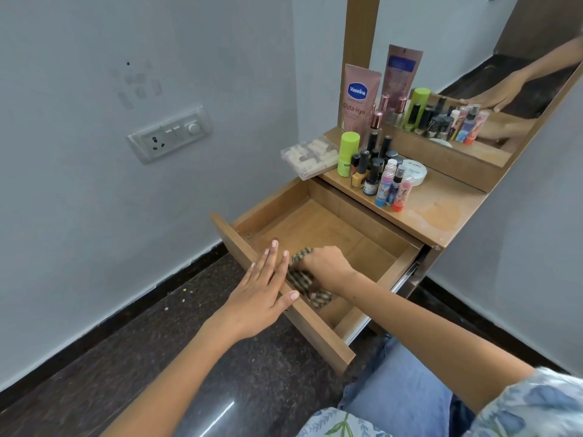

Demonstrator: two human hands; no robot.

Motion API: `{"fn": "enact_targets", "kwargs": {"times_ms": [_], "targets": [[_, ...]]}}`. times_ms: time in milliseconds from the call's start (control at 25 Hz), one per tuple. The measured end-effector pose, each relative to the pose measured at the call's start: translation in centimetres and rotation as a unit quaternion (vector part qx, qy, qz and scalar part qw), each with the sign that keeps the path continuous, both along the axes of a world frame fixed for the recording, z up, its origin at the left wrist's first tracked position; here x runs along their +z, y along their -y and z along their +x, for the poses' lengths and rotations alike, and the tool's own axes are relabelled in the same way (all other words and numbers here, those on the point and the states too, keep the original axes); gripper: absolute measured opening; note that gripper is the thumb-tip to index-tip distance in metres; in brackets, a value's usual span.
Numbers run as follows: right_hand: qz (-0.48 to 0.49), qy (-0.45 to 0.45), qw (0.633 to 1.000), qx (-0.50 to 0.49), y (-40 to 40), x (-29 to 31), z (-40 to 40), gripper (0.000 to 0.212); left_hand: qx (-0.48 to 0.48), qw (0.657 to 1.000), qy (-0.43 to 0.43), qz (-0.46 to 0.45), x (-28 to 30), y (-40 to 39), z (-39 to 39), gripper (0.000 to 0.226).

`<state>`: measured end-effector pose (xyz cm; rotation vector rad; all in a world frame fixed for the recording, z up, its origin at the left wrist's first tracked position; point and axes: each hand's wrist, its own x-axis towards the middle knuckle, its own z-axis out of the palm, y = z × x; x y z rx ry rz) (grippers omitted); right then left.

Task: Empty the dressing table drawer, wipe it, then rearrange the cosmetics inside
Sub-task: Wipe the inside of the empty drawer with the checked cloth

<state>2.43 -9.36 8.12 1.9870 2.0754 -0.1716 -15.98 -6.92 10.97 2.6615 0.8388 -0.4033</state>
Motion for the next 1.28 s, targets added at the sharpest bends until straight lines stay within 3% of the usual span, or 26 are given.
{"fn": "enact_targets", "kwargs": {"times_ms": [200, 400, 600, 720, 920, 1040, 1120, 1280], "targets": [[-0.032, 0.039, 0.999, -0.019, 0.0, 0.7, -0.8, 0.026, -0.002, 1.000, 0.008, -0.005, -0.1, 0.0, -0.1, 0.073], [-0.062, 0.064, 0.995, -0.036, 3.9, 1.5, -1.9, 0.014, -0.007, 1.000, 0.005, 0.008, -0.1, -0.1, -0.1, 0.076], [-0.052, 0.071, 0.975, -0.206, 3.8, 1.6, 0.6, 0.027, -0.005, 1.000, 0.000, 0.012, 0.0, -0.1, 0.0, 0.073], [-0.048, 0.058, 0.957, -0.281, 3.8, 1.5, 3.6, 0.022, -0.006, 1.000, -0.001, 0.010, -0.1, -0.1, 0.0, 0.073], [-0.101, -0.090, 0.923, -0.361, 3.0, -0.5, 3.6, 0.035, -0.006, 1.000, 0.005, 0.015, -0.2, 0.0, 0.0, 0.076], [-0.124, -0.138, 0.887, -0.423, 1.3, -1.6, 2.9, 0.064, -0.007, 1.000, 0.004, 0.015, -0.1, 0.1, -0.1, 0.076], [-0.095, -0.130, 0.895, -0.416, 0.7, -2.8, 2.4, 0.076, -0.008, 1.000, 0.007, 0.015, -0.2, 0.1, -0.1, 0.075], [-0.057, -0.118, 0.934, -0.333, 0.4, -4.1, 3.1, 0.070, -0.008, 1.000, 0.007, 0.019, -0.3, 0.0, 0.0, 0.075]]}}
